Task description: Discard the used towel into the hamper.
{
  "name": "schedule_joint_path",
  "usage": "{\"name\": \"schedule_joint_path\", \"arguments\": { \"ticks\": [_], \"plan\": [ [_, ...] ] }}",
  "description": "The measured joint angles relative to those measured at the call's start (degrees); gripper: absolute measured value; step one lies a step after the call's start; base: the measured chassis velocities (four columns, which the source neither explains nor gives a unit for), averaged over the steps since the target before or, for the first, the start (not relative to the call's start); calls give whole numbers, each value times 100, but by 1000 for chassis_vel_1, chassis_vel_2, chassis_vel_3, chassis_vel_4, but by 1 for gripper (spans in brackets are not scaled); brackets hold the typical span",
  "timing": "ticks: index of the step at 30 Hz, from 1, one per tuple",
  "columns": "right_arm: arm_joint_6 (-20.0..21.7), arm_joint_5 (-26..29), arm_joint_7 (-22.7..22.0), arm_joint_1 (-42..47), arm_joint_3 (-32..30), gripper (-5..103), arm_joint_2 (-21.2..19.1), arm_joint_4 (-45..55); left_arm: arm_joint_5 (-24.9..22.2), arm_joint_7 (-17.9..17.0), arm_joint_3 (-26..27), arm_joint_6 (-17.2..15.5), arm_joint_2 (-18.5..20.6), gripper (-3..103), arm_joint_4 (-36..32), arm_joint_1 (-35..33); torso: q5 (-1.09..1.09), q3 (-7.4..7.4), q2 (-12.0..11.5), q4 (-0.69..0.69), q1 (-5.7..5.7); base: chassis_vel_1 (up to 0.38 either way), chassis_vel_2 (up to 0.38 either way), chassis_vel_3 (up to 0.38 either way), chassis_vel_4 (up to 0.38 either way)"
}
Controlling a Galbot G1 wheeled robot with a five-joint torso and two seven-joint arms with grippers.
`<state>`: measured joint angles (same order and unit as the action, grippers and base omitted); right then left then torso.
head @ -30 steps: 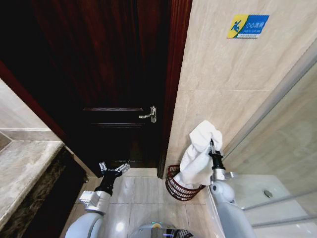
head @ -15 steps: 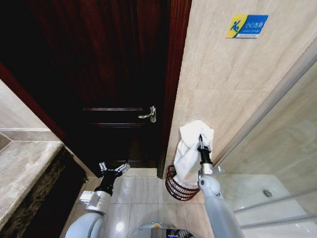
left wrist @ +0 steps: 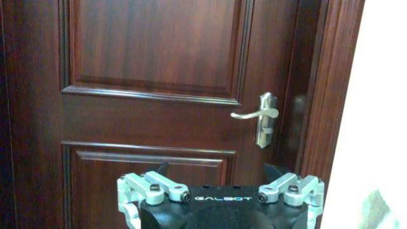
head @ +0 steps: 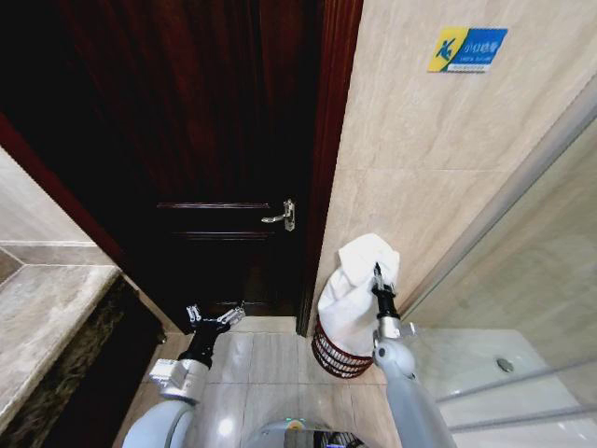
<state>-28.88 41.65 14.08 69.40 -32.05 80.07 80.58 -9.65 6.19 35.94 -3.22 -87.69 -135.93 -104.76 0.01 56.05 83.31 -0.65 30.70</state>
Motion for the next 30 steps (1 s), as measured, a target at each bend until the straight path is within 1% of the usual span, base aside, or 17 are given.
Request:
{"name": "schedule_joint_path", "arguments": {
  "ticks": [1, 4, 7, 14, 25, 30],
  "plan": [
    [0, 0, 0, 0, 0, 20, 0, 0, 0, 0, 0, 0, 0, 100, 0, 0, 0, 0, 0, 0, 0, 0, 0, 0, 0],
    [-175, 43, 157, -43, -36, 20, -89, -473, 0, 0, 0, 0, -1, 100, 0, 0, 0, 0, 0, 0, 0, 0, 0, 0, 0],
    [-255, 58, 222, -92, -36, 20, -117, -750, 0, 0, 0, 0, -1, 100, 0, 0, -1, 0, 0, 1, 0, 0, 0, 0, 0],
    [-418, -35, 306, -218, -37, 20, -69, -1248, 0, 0, 0, 0, -1, 100, 0, 0, -1, 0, 0, 1, 0, 0, 0, 0, 0],
    [-338, -176, 385, -196, 390, 20, 475, -1332, 0, 0, 0, 0, -1, 100, 0, 0, -1, 0, 0, 2, 0, 0, 0, 0, 0],
    [-366, -211, 349, -166, 420, 20, 494, -1554, 0, 0, 0, 0, 0, 100, 0, 0, -1, 0, 0, 2, 0, 0, 0, 0, 0]
  ]
}}
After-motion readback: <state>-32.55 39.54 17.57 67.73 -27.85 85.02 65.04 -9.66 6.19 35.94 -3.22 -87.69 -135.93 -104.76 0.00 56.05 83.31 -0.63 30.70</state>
